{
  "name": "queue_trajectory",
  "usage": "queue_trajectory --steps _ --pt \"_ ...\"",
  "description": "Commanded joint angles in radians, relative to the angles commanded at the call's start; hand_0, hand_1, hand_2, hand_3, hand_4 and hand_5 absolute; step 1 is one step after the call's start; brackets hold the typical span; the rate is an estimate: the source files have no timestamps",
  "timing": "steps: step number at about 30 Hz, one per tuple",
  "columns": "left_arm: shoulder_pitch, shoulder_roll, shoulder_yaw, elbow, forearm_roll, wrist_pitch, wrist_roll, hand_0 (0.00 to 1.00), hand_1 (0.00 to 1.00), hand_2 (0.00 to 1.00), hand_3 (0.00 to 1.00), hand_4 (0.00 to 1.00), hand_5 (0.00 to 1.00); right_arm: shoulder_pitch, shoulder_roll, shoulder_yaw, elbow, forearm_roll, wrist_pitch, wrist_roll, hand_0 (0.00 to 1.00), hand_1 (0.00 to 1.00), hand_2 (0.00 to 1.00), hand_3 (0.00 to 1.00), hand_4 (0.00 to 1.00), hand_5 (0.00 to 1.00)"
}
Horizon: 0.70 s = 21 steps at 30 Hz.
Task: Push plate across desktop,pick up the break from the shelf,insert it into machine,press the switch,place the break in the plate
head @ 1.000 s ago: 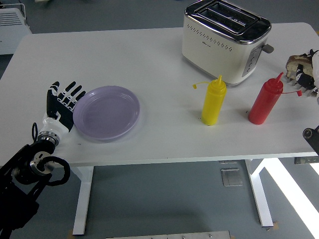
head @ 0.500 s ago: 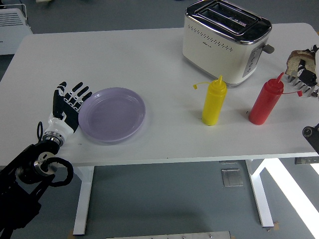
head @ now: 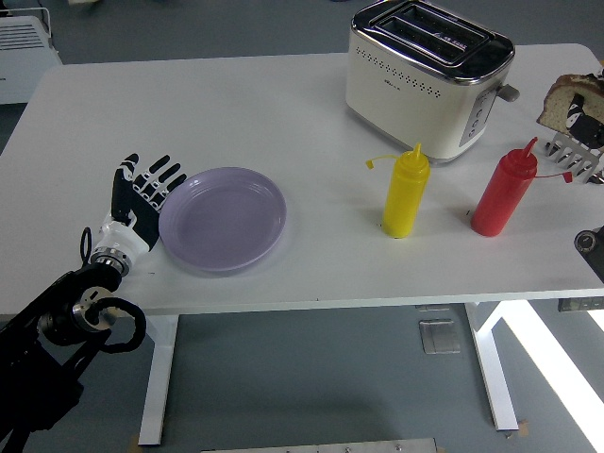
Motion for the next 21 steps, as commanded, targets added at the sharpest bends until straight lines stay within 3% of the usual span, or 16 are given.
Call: queue_trajectory --steps 1,14,21 --pt "-0.002 -0.001 0.001 0.000 0.001 0.000 0.000 0.844 0.768 0.717 0.699 0.602 0.957 -0.001 -0.001 0.004 0.012 0.000 -0.002 -0.002 0.583 0.577 0.538 0.452 0.191 0.002" --pt "-0.020 -0.005 0.019 -0.006 0.001 -0.002 0.014 0.843 0.764 0.717 0.700 0.599 0.962 -0.010 -0.017 0.038 0.154 0.000 -0.015 -0.034 0.570 0.567 0.530 0.423 0.152 0.002" --pt "-0.022 -0.004 0.026 -0.020 0.002 -0.011 0.033 0.839 0.760 0.713 0.700 0.598 0.962 -0.014 -0.037 0.043 0.278 0.064 -0.003 -0.087 0.563 0.565 0.530 0.423 0.152 0.002"
